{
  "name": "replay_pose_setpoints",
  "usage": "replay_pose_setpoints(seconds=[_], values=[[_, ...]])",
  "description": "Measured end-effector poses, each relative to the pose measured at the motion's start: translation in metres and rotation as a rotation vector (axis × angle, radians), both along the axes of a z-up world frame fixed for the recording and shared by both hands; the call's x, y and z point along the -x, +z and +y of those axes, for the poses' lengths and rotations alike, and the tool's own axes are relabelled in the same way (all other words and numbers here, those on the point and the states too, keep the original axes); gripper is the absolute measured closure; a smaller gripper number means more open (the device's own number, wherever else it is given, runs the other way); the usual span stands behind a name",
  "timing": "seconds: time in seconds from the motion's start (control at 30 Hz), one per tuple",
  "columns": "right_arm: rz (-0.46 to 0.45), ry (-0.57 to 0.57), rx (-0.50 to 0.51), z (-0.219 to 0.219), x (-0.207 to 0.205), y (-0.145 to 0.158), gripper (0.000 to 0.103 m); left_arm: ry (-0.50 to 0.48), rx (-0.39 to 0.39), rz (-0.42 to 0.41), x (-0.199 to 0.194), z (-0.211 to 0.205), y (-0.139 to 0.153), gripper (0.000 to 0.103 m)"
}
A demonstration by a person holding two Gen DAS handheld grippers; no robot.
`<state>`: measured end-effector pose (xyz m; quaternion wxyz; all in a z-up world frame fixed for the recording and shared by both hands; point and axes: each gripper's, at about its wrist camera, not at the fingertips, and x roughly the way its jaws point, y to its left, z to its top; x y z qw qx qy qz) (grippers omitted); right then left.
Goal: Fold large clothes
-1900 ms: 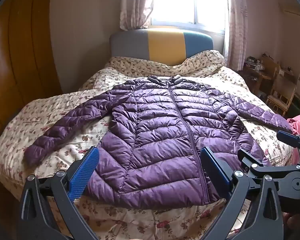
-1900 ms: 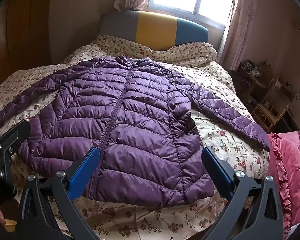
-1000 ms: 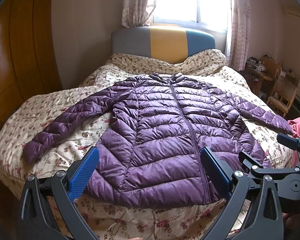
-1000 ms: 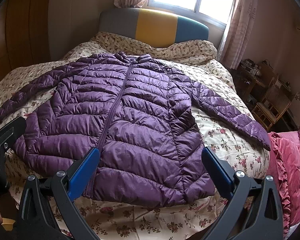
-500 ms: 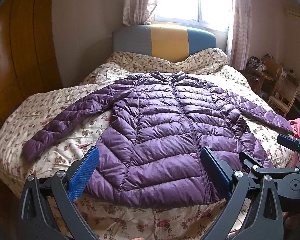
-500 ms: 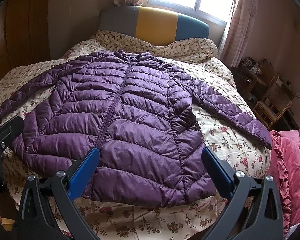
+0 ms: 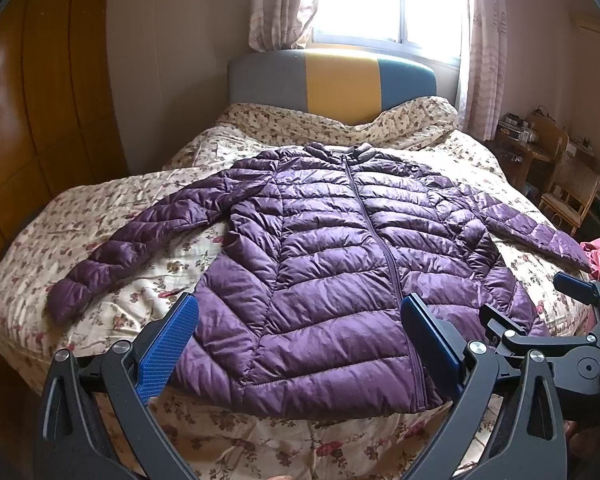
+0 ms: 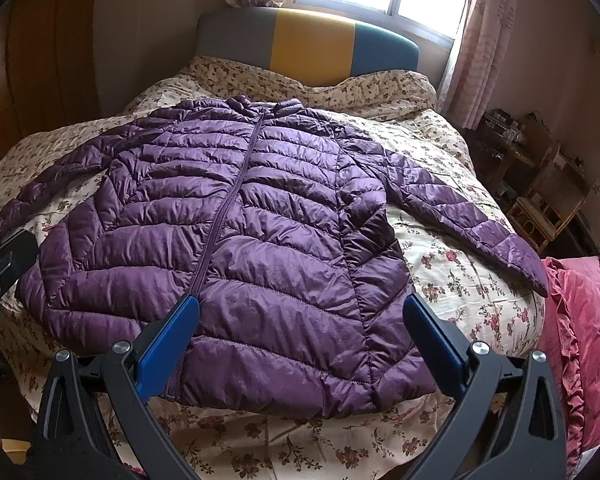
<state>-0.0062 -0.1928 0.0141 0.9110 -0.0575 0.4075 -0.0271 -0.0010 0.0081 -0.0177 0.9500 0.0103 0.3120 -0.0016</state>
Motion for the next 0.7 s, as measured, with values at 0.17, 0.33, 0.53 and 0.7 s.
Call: replay_pose_setpoints(seconds=[0.17, 0.33, 0.53, 0.7], values=[[0.002, -0.001, 0.001, -0.0006, -0.0017, -0.0006, 0.002, -0.001, 0.001, 0.002, -0.0011, 0.0003, 0.0006, 0.003], [0.001, -0.002, 0.002, -0.0006, -0.0019, -0.0007, 0.002, -0.001, 0.001, 0.003, -0.0019, -0.0003, 0.0014, 0.003], [0.009, -0.005, -0.001, -0.0028, -0.0056, -0.0025, 0.002, 0.0, 0.0, 0.008, -0.0029, -0.0006, 0.0015, 0.003], [0.02, -0.008, -0.001, -0.0046, -0.01, -0.0053, 0.002, -0.002, -0.002, 0.022, -0.0079, -0.0033, -0.0013, 0.003]])
